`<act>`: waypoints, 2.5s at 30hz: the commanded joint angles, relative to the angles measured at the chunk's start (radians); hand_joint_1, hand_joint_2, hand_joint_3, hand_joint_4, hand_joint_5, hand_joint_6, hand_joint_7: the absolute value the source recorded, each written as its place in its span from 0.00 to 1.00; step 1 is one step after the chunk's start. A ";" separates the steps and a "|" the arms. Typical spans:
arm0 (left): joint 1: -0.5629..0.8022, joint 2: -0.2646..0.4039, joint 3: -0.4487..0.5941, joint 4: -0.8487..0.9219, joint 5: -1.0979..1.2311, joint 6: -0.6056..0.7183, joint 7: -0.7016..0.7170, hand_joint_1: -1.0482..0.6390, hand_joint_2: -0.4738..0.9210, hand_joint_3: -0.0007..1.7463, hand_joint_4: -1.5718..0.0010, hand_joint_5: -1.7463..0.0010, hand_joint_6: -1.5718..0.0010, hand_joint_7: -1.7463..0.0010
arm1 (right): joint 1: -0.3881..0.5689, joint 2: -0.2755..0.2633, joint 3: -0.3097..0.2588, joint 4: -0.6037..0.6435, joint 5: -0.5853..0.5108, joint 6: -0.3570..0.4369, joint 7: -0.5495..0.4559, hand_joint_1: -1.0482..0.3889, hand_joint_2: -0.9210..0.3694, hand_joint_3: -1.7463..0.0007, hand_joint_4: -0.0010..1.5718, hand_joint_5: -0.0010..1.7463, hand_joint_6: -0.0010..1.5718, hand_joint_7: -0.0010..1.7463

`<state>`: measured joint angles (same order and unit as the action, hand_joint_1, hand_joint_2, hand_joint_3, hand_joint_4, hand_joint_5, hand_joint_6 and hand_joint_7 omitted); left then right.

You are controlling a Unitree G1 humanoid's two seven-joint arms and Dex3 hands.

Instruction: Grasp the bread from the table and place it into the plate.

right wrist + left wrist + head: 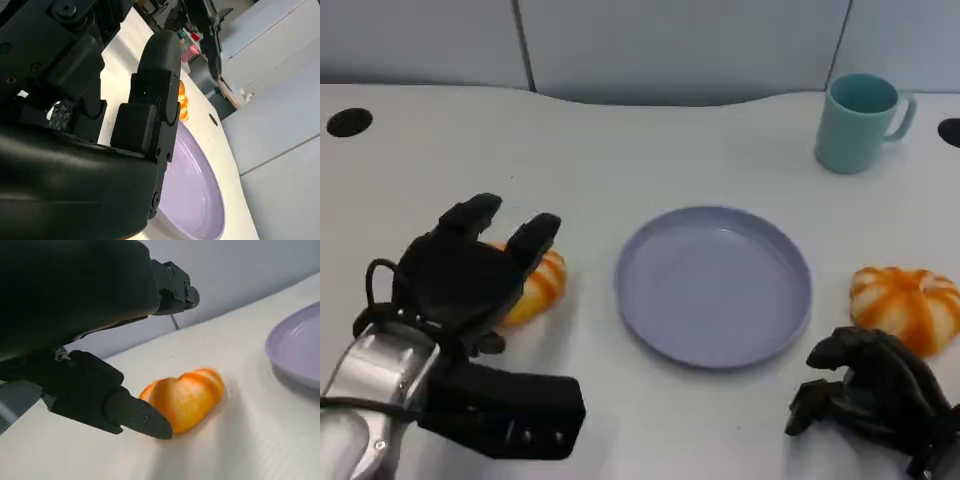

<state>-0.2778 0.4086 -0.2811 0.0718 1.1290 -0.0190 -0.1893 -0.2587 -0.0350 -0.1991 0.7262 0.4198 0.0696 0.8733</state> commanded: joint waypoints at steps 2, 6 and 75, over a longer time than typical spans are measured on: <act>-0.077 0.028 -0.040 0.135 -0.029 0.004 0.027 0.45 0.87 0.00 1.00 1.00 0.96 0.99 | 0.019 -0.016 0.000 0.020 -0.004 0.008 -0.002 0.00 0.43 1.00 1.00 0.24 1.00 0.12; -0.208 0.005 -0.086 0.348 -0.058 -0.011 0.057 0.47 0.87 0.00 0.98 0.99 0.95 0.99 | 0.024 -0.018 0.000 0.009 -0.002 0.020 -0.007 0.00 0.44 1.00 1.00 0.24 1.00 0.12; -0.525 -0.165 -0.316 1.208 -0.406 -0.263 0.322 0.42 1.00 0.03 0.50 0.29 0.30 0.79 | 0.116 -0.013 0.018 -0.155 0.026 0.086 -0.048 0.00 0.44 1.00 1.00 0.24 1.00 0.12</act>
<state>-0.8523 0.2400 -0.5776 1.2529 0.7022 -0.2665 0.1060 -0.1655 -0.0333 -0.1821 0.5768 0.4446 0.1341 0.8380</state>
